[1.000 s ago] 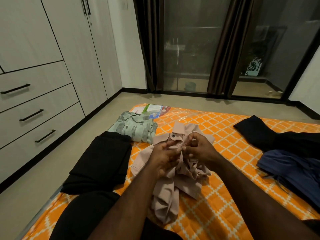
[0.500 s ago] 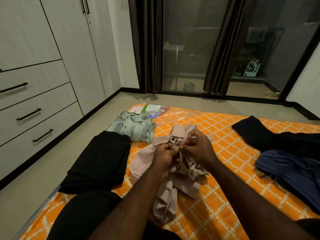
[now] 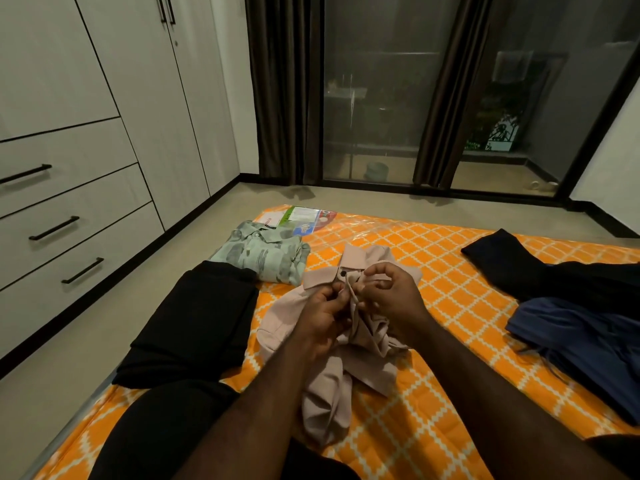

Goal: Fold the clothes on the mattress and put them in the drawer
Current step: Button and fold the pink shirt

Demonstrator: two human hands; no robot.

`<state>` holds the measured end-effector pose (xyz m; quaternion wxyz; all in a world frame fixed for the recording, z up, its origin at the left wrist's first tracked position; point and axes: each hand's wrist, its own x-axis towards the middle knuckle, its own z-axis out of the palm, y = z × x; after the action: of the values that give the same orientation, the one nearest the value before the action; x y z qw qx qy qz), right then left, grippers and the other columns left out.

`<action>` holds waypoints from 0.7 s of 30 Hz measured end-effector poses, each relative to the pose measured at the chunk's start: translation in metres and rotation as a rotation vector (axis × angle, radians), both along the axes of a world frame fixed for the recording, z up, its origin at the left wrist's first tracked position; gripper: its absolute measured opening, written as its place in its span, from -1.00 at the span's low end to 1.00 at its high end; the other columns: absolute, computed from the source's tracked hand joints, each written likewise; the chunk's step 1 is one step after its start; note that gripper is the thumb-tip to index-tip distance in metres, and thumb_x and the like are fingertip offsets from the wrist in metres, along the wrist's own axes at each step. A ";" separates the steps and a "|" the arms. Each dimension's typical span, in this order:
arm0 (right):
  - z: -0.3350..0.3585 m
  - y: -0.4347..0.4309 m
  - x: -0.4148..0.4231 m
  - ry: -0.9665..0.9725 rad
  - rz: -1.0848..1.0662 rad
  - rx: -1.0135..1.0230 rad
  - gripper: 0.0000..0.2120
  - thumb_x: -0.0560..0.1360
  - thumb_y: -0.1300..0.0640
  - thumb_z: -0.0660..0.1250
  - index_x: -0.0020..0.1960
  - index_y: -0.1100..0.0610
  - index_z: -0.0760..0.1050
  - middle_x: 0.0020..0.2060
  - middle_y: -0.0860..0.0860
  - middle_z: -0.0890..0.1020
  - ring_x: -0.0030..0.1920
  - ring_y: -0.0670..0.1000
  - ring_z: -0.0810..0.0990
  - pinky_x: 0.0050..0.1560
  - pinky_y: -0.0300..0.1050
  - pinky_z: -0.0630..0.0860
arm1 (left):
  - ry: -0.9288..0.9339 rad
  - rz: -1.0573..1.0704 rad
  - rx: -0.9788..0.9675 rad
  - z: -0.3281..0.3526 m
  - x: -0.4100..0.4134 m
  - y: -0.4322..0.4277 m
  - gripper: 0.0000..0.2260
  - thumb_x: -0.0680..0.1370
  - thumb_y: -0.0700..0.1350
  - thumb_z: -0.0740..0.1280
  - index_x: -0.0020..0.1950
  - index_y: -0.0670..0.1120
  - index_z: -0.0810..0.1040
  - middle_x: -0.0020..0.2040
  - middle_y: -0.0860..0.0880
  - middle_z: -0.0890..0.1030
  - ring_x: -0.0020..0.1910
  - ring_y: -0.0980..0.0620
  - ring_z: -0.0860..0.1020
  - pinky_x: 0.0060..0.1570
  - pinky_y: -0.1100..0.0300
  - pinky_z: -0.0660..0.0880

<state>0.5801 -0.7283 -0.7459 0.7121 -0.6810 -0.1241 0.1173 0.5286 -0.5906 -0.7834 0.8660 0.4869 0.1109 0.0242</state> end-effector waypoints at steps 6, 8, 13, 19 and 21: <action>0.012 -0.009 0.002 -0.001 0.112 0.021 -0.73 0.43 0.45 0.50 -0.02 0.23 0.48 -0.21 0.23 0.65 -0.18 0.13 0.70 -0.21 0.00 0.67 | -0.055 -0.108 0.001 -0.001 0.001 0.007 -0.80 0.54 -0.15 0.35 0.13 -0.18 0.55 0.00 -0.16 0.64 -0.06 -0.09 0.66 -0.08 0.03 0.62; 0.017 -0.014 0.005 0.044 0.192 0.018 -0.70 0.45 0.48 0.46 0.02 0.22 0.43 -0.19 0.23 0.65 -0.18 0.11 0.70 -0.20 -0.02 0.67 | -0.061 -0.135 -0.017 0.000 0.000 0.009 -0.82 0.53 -0.16 0.36 0.10 -0.16 0.56 0.00 -0.15 0.64 -0.04 -0.09 0.66 -0.06 0.01 0.62; 0.018 -0.022 0.007 0.118 0.360 0.021 -0.70 0.51 0.52 0.35 0.03 0.18 0.36 -0.25 0.13 0.66 -0.26 0.03 0.67 -0.33 -0.15 0.59 | -0.066 -0.176 -0.030 0.004 -0.004 0.008 -0.89 0.49 -0.23 0.37 -0.17 -0.07 0.67 -0.07 -0.11 0.68 -0.09 -0.07 0.68 -0.09 0.01 0.65; -0.004 0.001 0.001 -0.172 0.044 -0.171 -0.73 0.56 0.40 0.36 -0.10 0.12 0.34 -0.31 0.06 0.52 -0.33 -0.03 0.50 -0.34 -0.09 0.48 | 0.040 0.355 0.100 0.001 0.006 -0.005 -0.75 0.44 -0.23 0.55 0.01 -0.20 0.54 -0.13 -0.19 0.68 -0.25 -0.11 0.67 -0.27 0.04 0.62; -0.014 0.017 -0.009 -0.263 -0.137 -0.231 -0.72 0.54 0.40 0.33 -0.16 0.10 0.33 -0.33 0.04 0.49 -0.36 -0.08 0.45 -0.37 -0.13 0.43 | 0.062 0.474 0.280 -0.004 0.006 -0.014 -0.72 0.40 -0.07 0.60 -0.02 -0.14 0.62 -0.12 -0.13 0.72 -0.17 -0.10 0.70 -0.18 -0.01 0.66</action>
<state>0.5713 -0.7115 -0.7598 0.6129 -0.7747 -0.1554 -0.0080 0.5343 -0.6048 -0.7878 0.7568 0.5628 0.2437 0.2263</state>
